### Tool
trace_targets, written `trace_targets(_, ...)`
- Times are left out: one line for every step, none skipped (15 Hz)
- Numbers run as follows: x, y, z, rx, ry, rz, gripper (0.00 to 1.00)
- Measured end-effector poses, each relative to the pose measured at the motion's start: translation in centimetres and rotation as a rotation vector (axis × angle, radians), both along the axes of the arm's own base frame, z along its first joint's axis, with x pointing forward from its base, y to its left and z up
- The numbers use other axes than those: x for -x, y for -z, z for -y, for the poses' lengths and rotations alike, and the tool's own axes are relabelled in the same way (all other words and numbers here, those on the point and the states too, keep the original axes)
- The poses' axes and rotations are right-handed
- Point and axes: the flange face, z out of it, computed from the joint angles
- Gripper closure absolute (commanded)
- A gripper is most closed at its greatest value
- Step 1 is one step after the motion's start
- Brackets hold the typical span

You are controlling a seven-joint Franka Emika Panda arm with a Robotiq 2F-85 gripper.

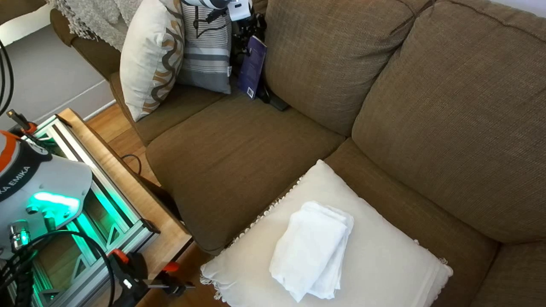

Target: Put the blue book on the white pillow on the right

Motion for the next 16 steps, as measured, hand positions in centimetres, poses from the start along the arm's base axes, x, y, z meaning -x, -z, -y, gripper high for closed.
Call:
trace_targets(0.0, 0.6, 0.3, 0.010, 0.025, -0.023, 0.20)
trace_targets(0.0, 0.9, 0.4, 0.017, 0.047, -0.051, 0.26)
trace_targets(0.0, 1.0, 0.3, 0.025, 0.066, -0.089, 0.30)
trace_targets(0.2, 1.0, 0.2, 0.031, 0.081, -0.123, 0.37)
trace_targets(0.3, 1.0, 0.0, 0.035, 0.089, -0.156, 0.47)
trace_targets(0.5, 0.9, -0.3, 0.038, 0.097, -0.185, 0.55)
trace_targets(0.6, 0.7, -0.5, 0.041, 0.099, -0.209, 0.62)
trace_targets(0.6, 0.5, -0.7, 0.043, 0.100, -0.227, 0.64)
trace_targets(0.6, 0.3, -1.0, 0.044, 0.099, -0.238, 0.27)
trace_targets(0.6, 0.2, -1.1, 0.043, 0.097, -0.238, 0.32)
trace_targets(0.6, 0.3, -1.4, 0.040, 0.094, -0.239, 0.31)
trace_targets(0.5, 0.1, -1.7, 0.035, 0.087, -0.225, 0.25)
trace_targets(0.1, -0.1, -2.1, 0.026, 0.077, -0.191, 0.18)
trace_targets(-0.4, -0.7, -2.7, 0.019, 0.058, -0.136, 0.11)
trace_targets(-0.8, -1.3, -3.6, 0.015, 0.032, -0.074, 0.02)
trace_targets(-1.2, -2.0, -4.6, 0.014, 0.003, -0.009, 0.00)
